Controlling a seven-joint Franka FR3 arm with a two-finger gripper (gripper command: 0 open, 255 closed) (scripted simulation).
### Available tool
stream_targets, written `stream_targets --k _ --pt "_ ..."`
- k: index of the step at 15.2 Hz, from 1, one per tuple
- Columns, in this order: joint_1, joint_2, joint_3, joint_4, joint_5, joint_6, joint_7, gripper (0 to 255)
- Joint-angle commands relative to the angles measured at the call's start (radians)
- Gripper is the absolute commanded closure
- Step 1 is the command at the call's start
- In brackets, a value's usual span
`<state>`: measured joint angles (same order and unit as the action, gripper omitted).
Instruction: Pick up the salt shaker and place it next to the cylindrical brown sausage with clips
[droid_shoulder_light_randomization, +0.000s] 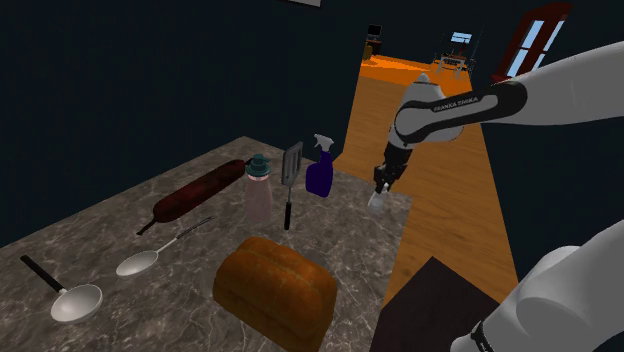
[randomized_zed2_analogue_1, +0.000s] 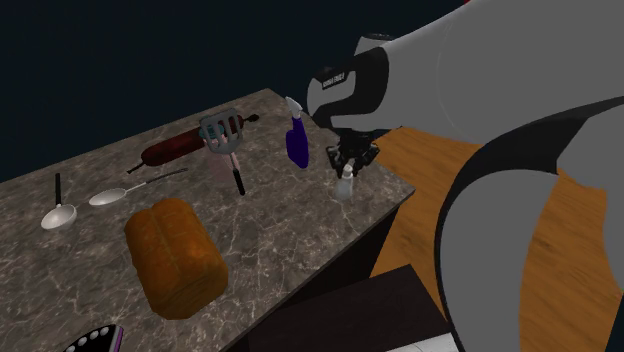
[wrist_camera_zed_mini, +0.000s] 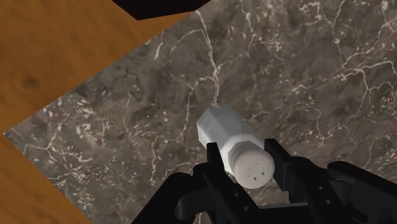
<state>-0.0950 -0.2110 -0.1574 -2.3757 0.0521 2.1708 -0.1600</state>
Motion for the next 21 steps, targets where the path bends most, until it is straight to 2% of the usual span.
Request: stream_targets --k 1,21 --pt "-0.001 -0.010 0.000 0.018 -0.003 -0.028 0.002 255" --pt "-0.002 -0.083 0.009 0.222 -0.018 -0.303 0.029 255"
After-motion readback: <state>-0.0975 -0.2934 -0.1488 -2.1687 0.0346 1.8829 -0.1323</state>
